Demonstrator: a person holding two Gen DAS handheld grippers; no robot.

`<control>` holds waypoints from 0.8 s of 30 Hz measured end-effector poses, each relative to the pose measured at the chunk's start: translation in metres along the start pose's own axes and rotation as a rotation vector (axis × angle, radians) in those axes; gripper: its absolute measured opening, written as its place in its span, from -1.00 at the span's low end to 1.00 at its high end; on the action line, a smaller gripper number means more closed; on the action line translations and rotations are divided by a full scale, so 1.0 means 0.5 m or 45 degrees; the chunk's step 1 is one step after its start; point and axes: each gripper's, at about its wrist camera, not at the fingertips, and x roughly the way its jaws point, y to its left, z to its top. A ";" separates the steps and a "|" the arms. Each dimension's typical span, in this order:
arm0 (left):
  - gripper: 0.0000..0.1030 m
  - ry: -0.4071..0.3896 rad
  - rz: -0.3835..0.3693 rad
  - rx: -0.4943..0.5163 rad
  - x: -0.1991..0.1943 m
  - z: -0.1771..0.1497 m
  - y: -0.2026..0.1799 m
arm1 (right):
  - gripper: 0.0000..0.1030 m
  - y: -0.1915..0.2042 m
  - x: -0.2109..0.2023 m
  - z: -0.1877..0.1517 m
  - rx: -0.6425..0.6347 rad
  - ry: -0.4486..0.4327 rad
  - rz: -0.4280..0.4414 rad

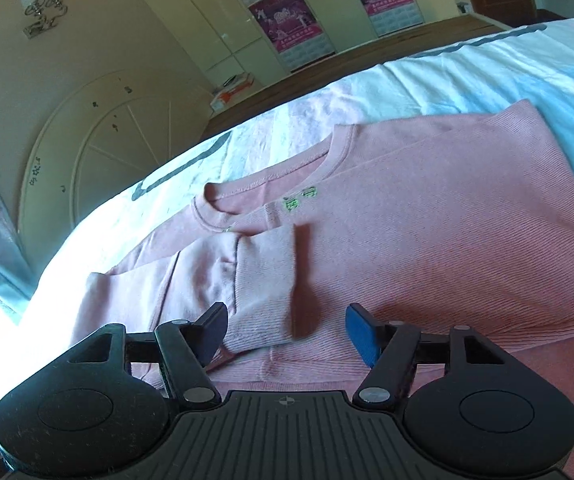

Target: Fold small clothes

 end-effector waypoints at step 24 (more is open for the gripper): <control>-0.76 0.110 0.137 -0.146 0.033 -0.015 0.181 | -0.88 -0.005 -0.003 -0.007 -0.294 -0.058 -0.299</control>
